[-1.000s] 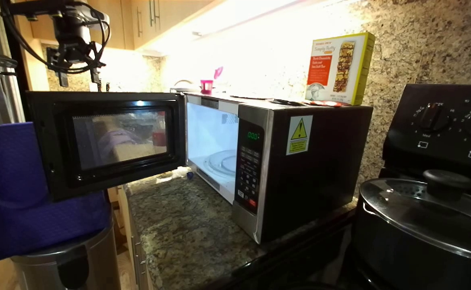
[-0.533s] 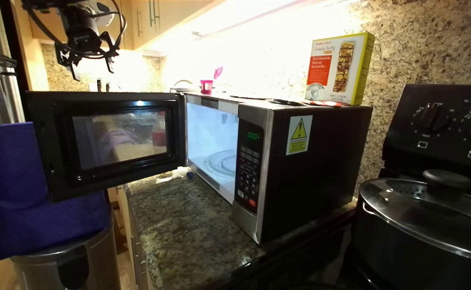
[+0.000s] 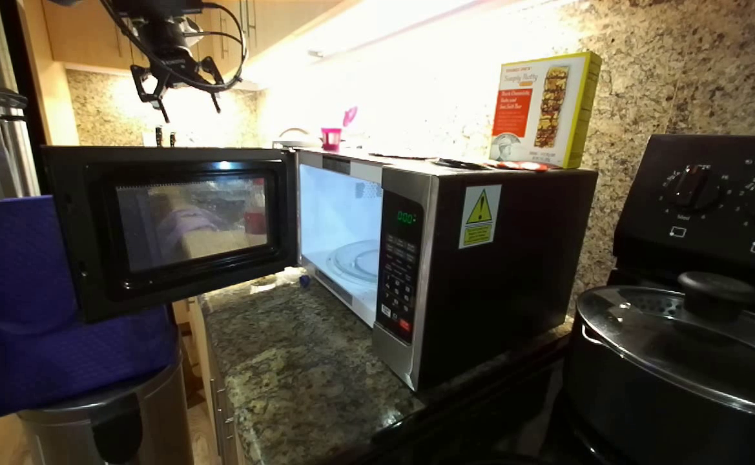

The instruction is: Move the coke bottle to the right

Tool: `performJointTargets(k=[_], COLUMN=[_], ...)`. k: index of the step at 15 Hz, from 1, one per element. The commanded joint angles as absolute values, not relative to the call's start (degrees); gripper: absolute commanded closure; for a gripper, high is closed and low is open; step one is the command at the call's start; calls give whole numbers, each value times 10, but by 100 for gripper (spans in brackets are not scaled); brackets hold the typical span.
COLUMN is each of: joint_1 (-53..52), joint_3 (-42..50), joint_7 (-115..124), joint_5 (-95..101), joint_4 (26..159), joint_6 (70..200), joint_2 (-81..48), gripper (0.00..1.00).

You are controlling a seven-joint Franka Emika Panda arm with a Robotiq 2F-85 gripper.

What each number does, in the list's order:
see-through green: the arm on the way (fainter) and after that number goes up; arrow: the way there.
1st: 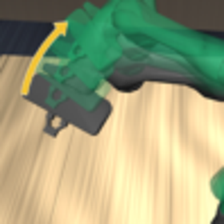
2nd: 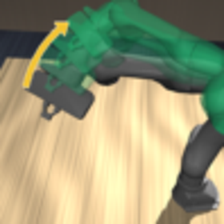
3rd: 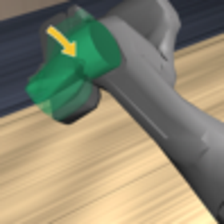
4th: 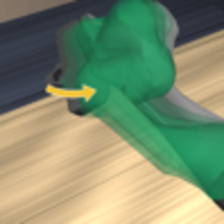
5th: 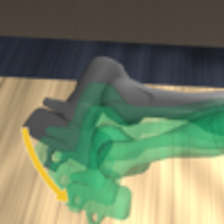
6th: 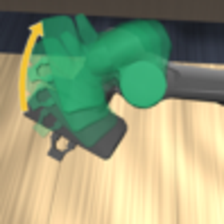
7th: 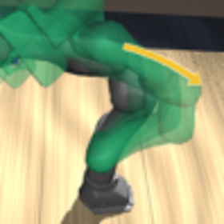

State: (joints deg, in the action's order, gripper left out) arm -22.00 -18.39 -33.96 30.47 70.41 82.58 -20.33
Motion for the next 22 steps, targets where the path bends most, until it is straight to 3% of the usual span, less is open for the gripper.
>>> performJointTargets(k=[1,11,19,22], joint_1=[-238,-228,-238,-223], joint_3=[-174,-137,-95,-107], joint_7=[-450,-543,-504,-543], joint_5=[315,258,202,204], joint_4=[608,508,435,427], joint_6=[826,934,828,857], joint_2=[-278,-388,-446,-461], gripper=[0,0,0,0])
